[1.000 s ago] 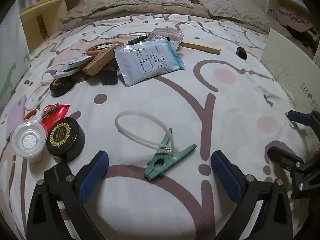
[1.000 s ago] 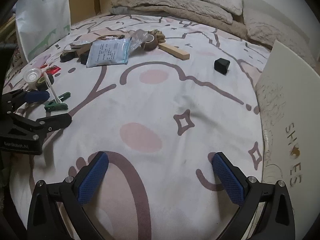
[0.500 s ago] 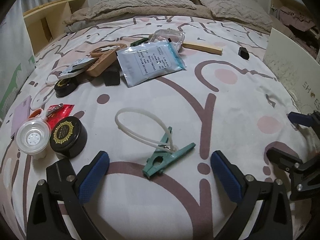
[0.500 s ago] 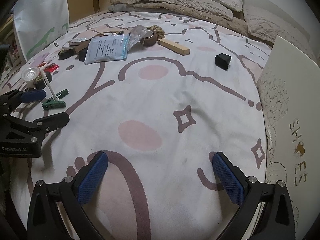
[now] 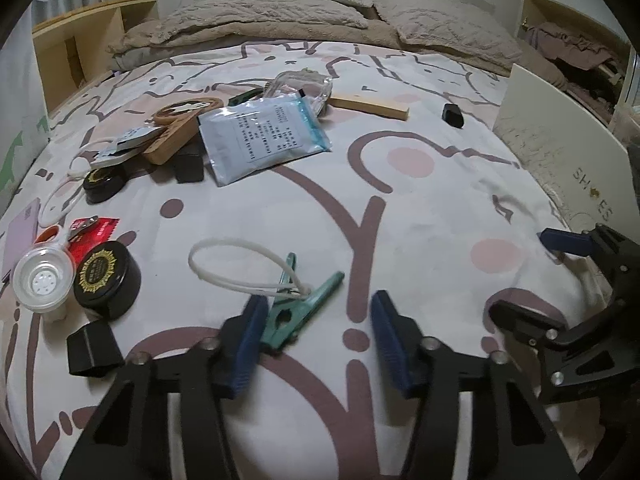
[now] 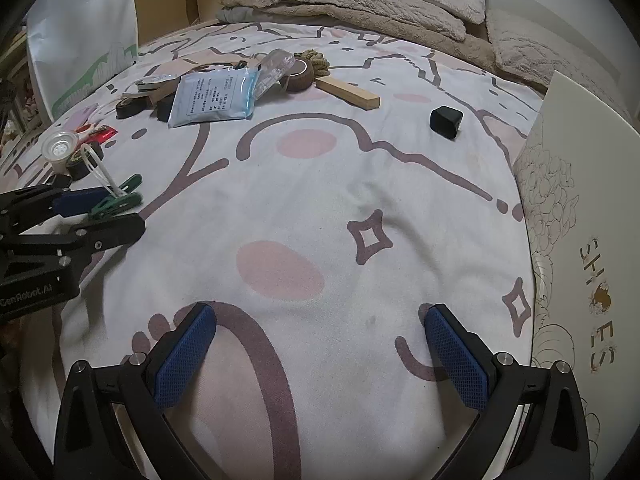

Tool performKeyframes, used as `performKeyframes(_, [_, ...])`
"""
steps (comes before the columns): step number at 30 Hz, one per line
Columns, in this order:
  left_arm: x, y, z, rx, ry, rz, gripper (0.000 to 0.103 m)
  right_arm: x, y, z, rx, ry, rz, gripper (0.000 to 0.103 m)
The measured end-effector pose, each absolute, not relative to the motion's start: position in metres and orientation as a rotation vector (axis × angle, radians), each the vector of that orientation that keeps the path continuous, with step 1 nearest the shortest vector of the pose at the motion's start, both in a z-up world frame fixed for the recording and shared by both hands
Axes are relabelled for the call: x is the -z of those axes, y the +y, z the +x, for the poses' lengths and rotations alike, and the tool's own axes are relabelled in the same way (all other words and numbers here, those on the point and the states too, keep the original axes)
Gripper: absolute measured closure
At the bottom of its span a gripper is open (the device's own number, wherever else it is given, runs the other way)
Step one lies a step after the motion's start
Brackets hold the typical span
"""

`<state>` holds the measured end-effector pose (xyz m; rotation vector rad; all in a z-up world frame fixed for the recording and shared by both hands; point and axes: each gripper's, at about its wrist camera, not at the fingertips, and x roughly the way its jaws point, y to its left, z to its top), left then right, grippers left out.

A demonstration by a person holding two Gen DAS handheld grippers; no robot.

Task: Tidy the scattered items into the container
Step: 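Close left tool on the green clip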

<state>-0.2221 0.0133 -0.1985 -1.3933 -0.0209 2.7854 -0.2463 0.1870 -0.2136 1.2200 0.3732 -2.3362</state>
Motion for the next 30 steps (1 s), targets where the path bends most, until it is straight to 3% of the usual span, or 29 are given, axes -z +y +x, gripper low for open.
performKeyframes(1, [0.198,0.013,-0.222,-2.781,-0.025,-1.391,0.067,0.214,0.187,-0.246,2.336,0.373,1.22,0.0])
performKeyframes(6, [0.196,0.006,-0.225,-2.762,-0.098,-1.401,0.083,0.214,0.187,-0.247,2.335,0.371,1.221,0.0])
performKeyframes(20, [0.181,-0.024,-0.227,-2.747,-0.381,-1.37,0.084,0.215,0.187,-0.246,2.344,0.378,1.213,0.0])
performKeyframes(30, [0.151,-0.04,-0.222,-2.825,-0.393,-1.234,0.084,0.213,0.187,-0.245,2.349,0.368,1.208,0.0])
